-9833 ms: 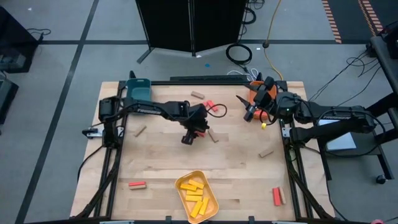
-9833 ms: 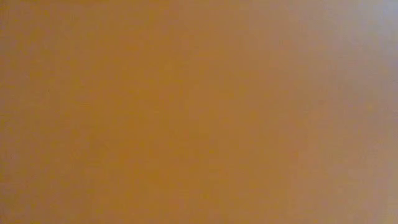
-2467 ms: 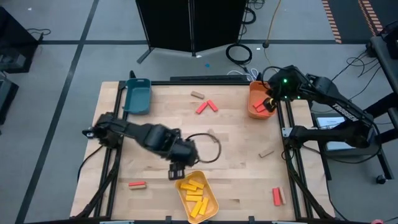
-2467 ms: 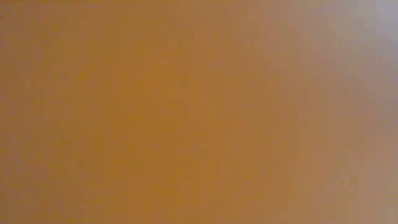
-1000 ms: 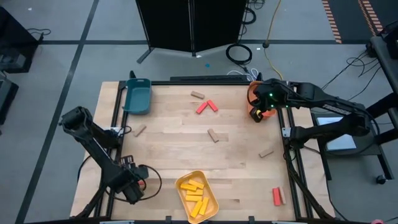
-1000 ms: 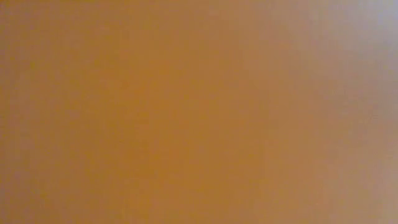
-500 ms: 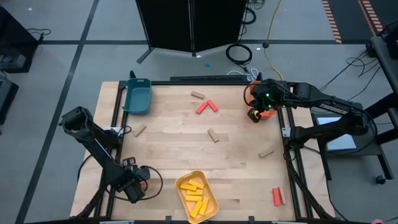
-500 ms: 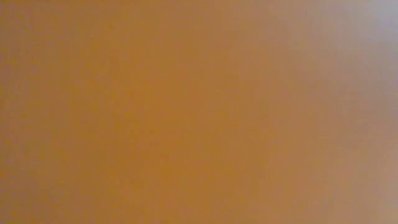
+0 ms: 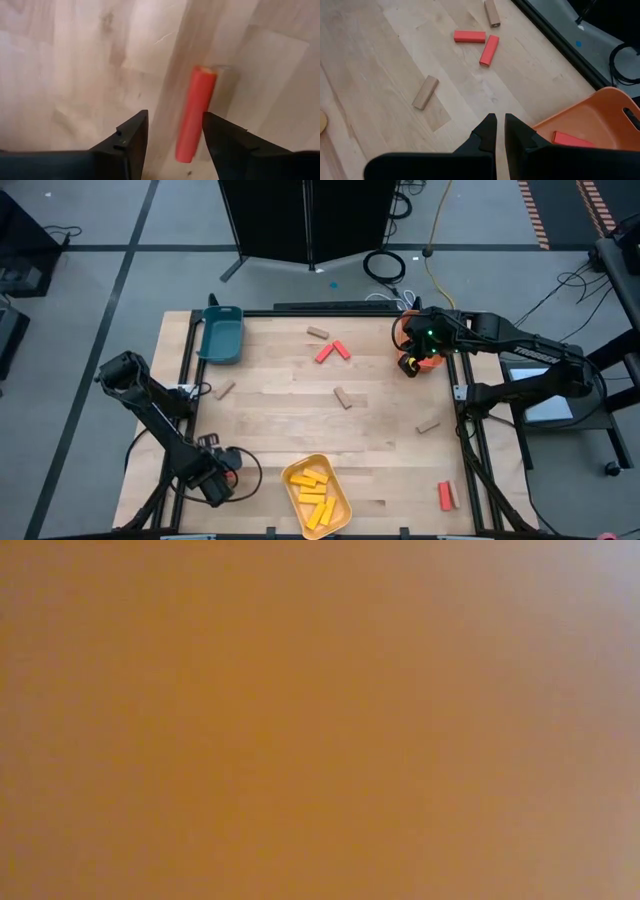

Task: Sort blocks
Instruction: Put the red block into the orange bin

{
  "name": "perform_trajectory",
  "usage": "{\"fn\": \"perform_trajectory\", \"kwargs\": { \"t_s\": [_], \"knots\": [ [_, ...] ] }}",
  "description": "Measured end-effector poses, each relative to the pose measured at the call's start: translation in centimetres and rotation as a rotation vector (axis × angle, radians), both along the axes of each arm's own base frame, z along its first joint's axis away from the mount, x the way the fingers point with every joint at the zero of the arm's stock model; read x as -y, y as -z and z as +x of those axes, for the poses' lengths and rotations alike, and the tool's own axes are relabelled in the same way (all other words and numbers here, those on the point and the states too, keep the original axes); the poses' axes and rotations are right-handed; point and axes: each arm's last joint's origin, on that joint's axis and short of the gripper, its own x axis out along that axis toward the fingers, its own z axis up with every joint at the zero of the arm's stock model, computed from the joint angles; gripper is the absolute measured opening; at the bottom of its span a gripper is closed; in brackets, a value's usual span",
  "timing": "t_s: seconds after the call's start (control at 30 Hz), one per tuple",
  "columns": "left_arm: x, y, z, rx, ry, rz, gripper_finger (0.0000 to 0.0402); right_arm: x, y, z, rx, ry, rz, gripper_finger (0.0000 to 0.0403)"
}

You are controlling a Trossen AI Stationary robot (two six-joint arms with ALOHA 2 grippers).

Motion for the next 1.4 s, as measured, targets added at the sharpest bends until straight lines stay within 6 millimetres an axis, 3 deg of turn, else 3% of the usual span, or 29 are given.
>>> {"fn": "perform_trajectory", "kwargs": {
  "t_s": [0.33, 0.67, 1.17, 1.4],
  "knots": [
    [0.2, 0.1, 0.2, 0.015, 0.000, -0.013, 0.0176, 0.0, 0.0, 0.0, 0.000, 0.000, 0.000, 0.0000],
    [-0.3, 2.2, -0.3, -0.012, 0.021, 0.008, 0.0176, 0.0, 0.0, 0.0, -0.001, -0.002, -0.002, 0.0000],
    [-0.1, 2.3, -0.2, -0.002, 0.048, -0.017, 0.0176, 0.0, 0.0, 0.1, 0.008, 0.000, -0.002, 0.0000],
    [0.5, 3.8, 0.2, -0.038, 0.103, -0.006, 0.0175, 0.0, 0.0, 0.1, 0.010, 0.002, 0.007, 0.0000]
  ]
}}
